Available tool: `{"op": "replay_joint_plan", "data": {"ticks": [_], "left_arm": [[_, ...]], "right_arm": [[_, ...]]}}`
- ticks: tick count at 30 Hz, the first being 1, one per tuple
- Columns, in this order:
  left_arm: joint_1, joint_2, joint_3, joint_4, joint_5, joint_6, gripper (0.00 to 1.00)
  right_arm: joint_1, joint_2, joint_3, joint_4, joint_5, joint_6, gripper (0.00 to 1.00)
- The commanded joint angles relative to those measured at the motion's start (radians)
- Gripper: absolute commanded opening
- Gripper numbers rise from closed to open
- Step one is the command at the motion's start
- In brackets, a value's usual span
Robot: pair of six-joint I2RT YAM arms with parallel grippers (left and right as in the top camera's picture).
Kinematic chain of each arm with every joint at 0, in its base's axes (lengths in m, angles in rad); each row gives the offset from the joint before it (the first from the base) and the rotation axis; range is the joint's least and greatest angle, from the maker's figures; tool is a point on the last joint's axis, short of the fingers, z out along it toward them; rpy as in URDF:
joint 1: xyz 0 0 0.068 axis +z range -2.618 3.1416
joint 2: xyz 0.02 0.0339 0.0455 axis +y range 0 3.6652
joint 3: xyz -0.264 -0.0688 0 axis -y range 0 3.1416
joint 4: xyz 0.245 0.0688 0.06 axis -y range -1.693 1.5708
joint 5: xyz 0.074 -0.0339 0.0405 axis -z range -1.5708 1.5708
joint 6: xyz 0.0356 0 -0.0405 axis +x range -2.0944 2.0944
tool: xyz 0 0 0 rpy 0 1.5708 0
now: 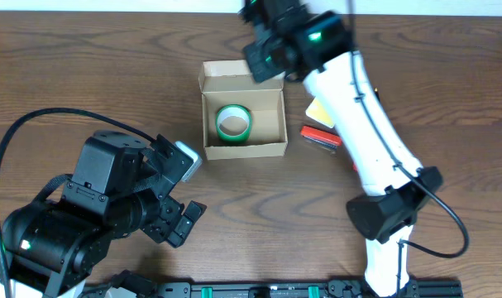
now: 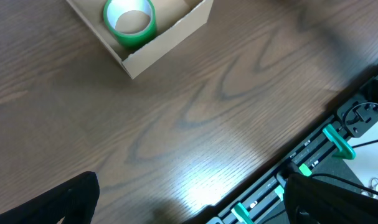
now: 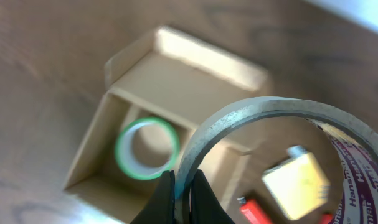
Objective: Pack container
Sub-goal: 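Carry the white tape roll into the box beside the green tape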
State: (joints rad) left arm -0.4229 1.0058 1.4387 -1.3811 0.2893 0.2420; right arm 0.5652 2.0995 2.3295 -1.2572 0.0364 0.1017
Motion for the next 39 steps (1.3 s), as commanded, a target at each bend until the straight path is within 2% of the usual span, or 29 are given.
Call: {"op": "replay_joint_plan", "data": {"ticks": [1, 10, 19, 39], "left_arm": [[-0.002, 0.0, 0.017, -0.003, 0.014, -0.003, 0.95], [-0.002, 0.0, 0.017, -0.003, 0.014, -0.003, 0.95], [-0.002, 0.0, 0.017, -0.003, 0.014, -0.003, 0.95], [-0.002, 0.0, 0.017, -0.003, 0.014, -0.003, 0.95]], "right_arm": [[0.066, 0.03, -0.061, 0.011, -0.013, 0.072, 0.01], [0.178, 0.031, -0.293, 0.187, -0.016, 0.095, 0.01], [0.184, 0.031, -0.468, 0.339, -0.011, 0.13, 0.01], [0.188, 0.073, -0.511, 0.457, -0.018, 0.129, 0.01]]}}
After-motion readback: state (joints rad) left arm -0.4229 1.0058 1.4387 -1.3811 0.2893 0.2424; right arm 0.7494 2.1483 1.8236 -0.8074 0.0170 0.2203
